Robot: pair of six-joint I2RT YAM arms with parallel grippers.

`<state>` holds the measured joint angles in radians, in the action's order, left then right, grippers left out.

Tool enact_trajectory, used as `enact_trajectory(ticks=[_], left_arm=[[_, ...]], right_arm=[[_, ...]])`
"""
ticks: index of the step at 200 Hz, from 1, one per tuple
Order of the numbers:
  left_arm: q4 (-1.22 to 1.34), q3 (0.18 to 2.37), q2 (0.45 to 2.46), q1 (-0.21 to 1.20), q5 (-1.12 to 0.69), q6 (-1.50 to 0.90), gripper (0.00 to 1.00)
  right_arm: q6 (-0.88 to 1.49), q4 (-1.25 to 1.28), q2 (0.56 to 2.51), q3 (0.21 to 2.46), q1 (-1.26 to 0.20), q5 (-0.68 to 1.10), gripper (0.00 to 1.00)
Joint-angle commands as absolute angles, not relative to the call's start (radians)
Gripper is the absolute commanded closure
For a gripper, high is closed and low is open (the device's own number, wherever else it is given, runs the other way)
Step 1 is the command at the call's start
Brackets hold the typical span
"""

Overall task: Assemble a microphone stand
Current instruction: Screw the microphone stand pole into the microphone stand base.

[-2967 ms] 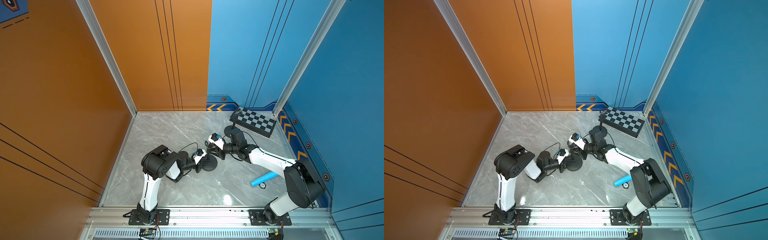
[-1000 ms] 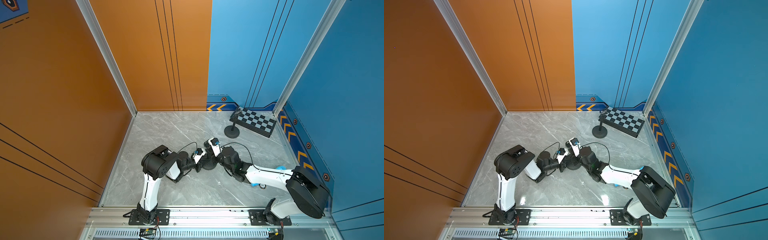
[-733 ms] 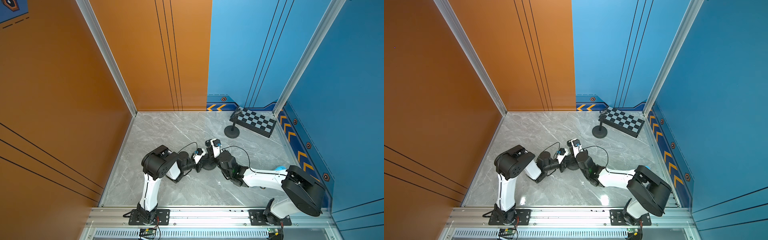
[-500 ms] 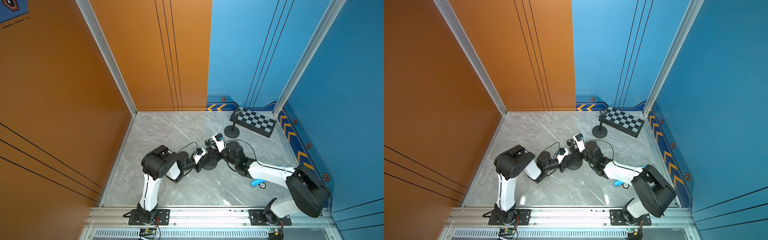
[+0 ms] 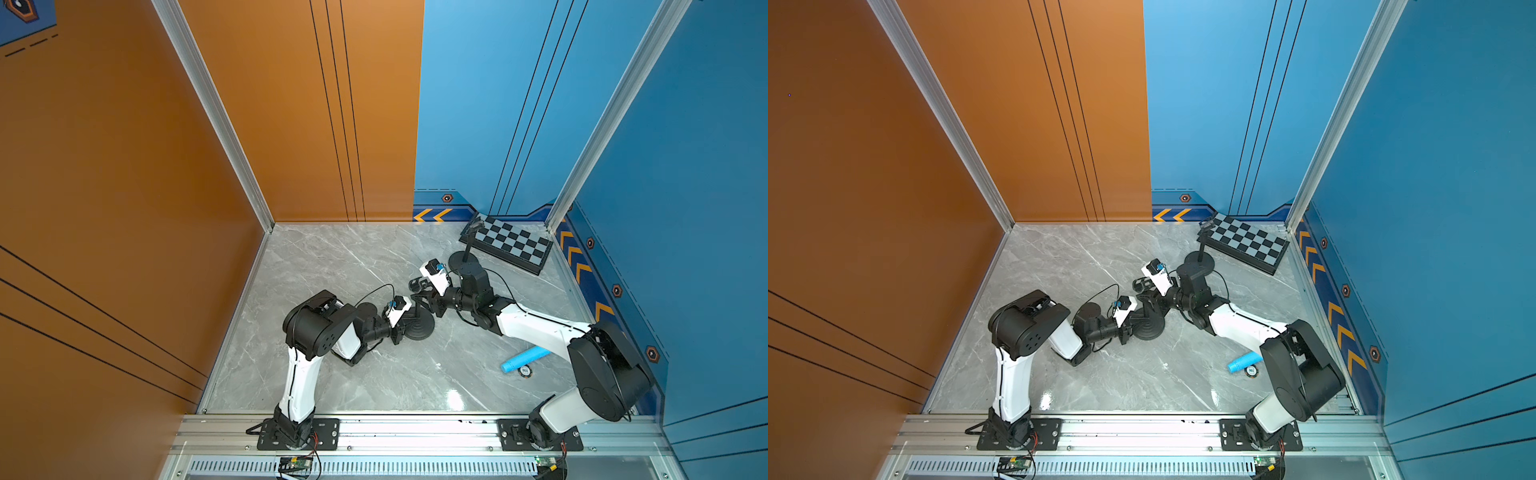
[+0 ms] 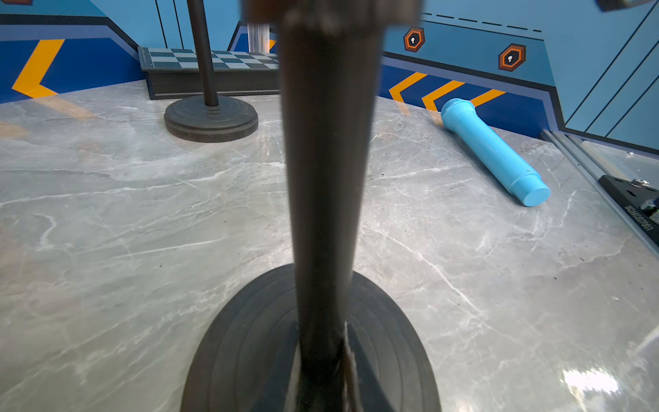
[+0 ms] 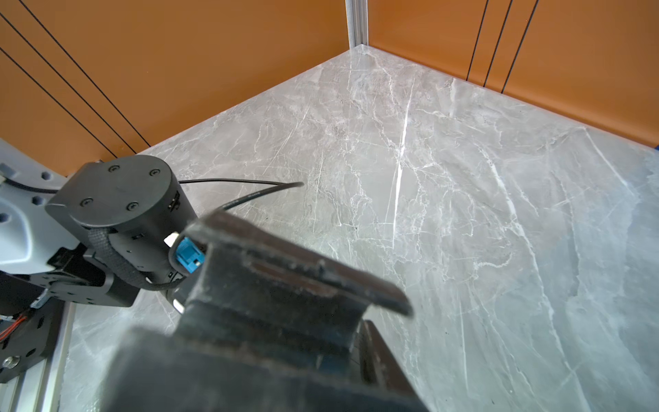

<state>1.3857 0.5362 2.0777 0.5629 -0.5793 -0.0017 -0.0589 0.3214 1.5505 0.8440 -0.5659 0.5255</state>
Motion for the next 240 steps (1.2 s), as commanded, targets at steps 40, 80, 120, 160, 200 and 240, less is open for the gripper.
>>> enact_trajectory(ticks=[40, 80, 120, 160, 200, 240], left_arm=[[1.234, 0.509, 2.101, 0.557, -0.544, -0.018, 0.81], [1.235, 0.516, 2.111, 0.564, -0.531, -0.025, 0.82], [1.235, 0.514, 2.105, 0.566, -0.528, -0.02, 0.82], [1.235, 0.508, 2.098, 0.565, -0.534, -0.012, 0.82], [1.235, 0.506, 2.099, 0.565, -0.55, -0.008, 0.82], [1.234, 0.504, 2.098, 0.565, -0.559, -0.005, 0.82]], right_arm=[[0.201, 0.444, 1.498, 0.714, -0.791, -0.349, 1.0], [0.463, 0.372, 1.582, 0.773, -0.973, -0.793, 1.0], [0.233, 0.412, 1.558, 0.795, -0.921, -0.326, 0.64], [-0.059, 0.17, 1.474, 0.832, -0.728, 0.323, 0.52], [-0.219, 0.088, 1.502, 0.87, -0.566, 0.717, 0.5], [-0.237, 0.125, 1.534, 0.9, -0.492, 0.813, 0.51]])
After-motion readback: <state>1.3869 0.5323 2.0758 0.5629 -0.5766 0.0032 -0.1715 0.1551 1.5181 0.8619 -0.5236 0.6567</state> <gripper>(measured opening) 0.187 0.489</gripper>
